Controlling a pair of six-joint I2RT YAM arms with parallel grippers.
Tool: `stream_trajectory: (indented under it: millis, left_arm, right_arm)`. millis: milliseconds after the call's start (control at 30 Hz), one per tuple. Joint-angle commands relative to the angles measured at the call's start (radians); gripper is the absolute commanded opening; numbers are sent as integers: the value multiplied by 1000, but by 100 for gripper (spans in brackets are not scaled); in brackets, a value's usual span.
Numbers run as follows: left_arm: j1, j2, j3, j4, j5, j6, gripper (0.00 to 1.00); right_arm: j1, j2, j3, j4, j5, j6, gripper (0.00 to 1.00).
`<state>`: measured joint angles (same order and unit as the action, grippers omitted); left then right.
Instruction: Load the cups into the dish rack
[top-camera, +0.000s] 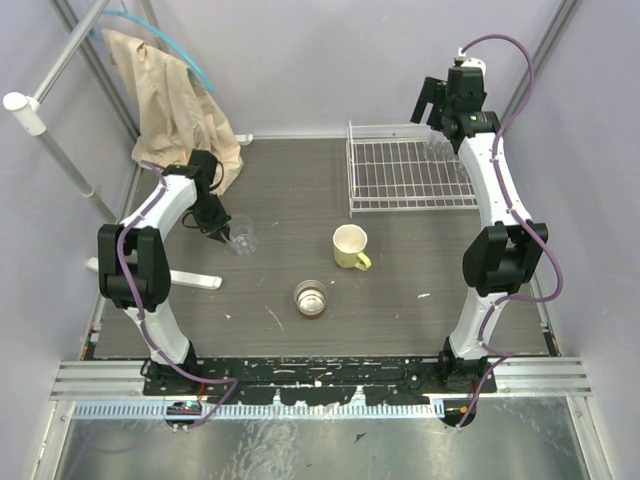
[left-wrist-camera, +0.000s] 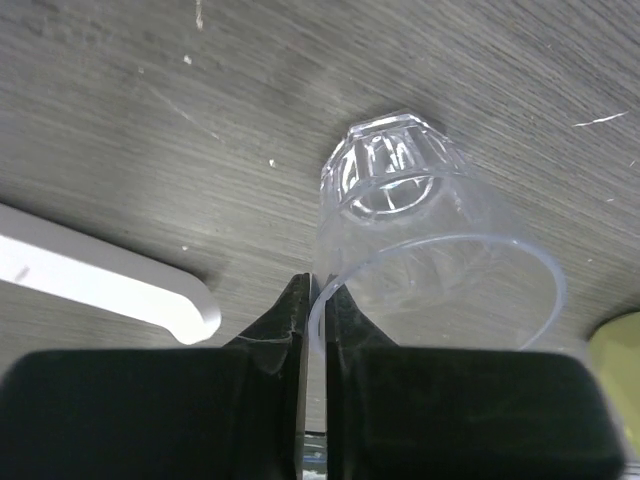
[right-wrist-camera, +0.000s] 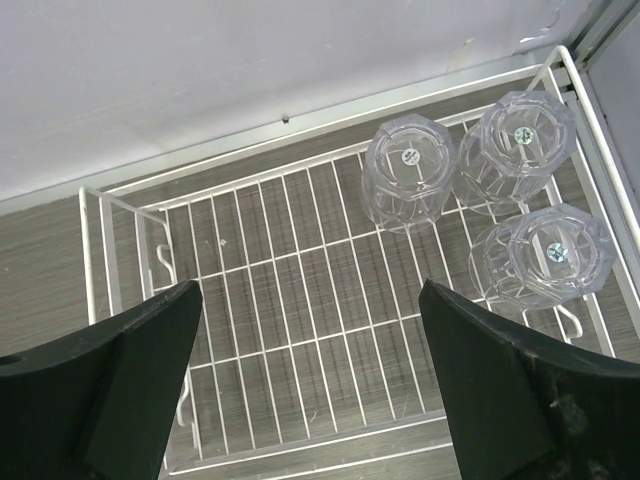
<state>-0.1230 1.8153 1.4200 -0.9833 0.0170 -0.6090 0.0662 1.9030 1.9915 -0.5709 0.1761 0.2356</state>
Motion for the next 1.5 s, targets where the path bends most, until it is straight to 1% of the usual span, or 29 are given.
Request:
stream_trajectory:
  millis: [0,33,100,200,267,300,333,433,533,567,633,667,700,733,800,867,900,1033,1133,1267,1467]
  left_arm:
    - [-7,5,17,21,-19,1,4]
    - [-7,-4,22,19,-14,1,0]
    - [-7,-17,39,12,13,-1,0]
    - [-7,-56,70,42,147,-27,0]
    - [-7,-90,70,98,284,-67,0]
    - [-7,-108,67,134,321,-95,0]
    - [-7,-127,64,169,390,-121,0]
    - [-3,-167,47,302,517,-227,0]
    - [7,-182,19,455,639,-355,0]
    - [12,-182,5,518,680,-405,0]
    - [21,-178,-45,692,758,-536,0]
    - [27,-171,-80,806,797,-613,0]
    - [29,-161,-117,988,822,-739,0]
    - [31,-147,-149,1126,841,-835,0]
    - [31,-111,-188,1359,861,-992,0]
    - [31,-74,-197,1520,867,-1105,0]
    - [31,-60,-196,1567,865,-1141,0]
    - [29,-25,-175,1670,862,-1227,0]
    - [24,-8,-173,1732,858,-1290,0]
    - [5,-10,-181,1749,850,-1322,0]
    - [-16,-13,-183,1731,851,-1318,0]
  right_arm:
    - [6,-38,53,39,-14,12,97]
    - [7,-39,56,36,-17,14,97]
    - [12,-39,59,29,-41,19,97]
    - [32,-42,58,14,-79,22,97]
    - [44,-50,54,6,-105,27,97]
    - [50,-52,52,3,-123,31,97]
    - [54,-51,56,-8,-150,40,97]
    - [60,-31,119,-66,-245,62,97]
    - [61,-40,128,-70,-371,111,97]
    - [61,-42,128,-64,-428,132,97]
    - [61,-36,123,-46,-606,181,97]
    - [61,-30,112,-28,-689,214,97]
    - [64,-26,95,-7,-767,251,97]
    - [69,-32,63,27,-823,287,97]
    - [78,-72,-31,130,-886,371,99]
    - [83,-97,-102,240,-938,452,100]
    - [86,-99,-118,267,-967,480,100]
    - [103,-93,-154,356,-1040,587,100]
    - [117,-97,-235,493,-1070,688,100]
    - [137,-87,-307,706,-1085,848,100]
    - [181,-35,-298,901,-1082,1015,100]
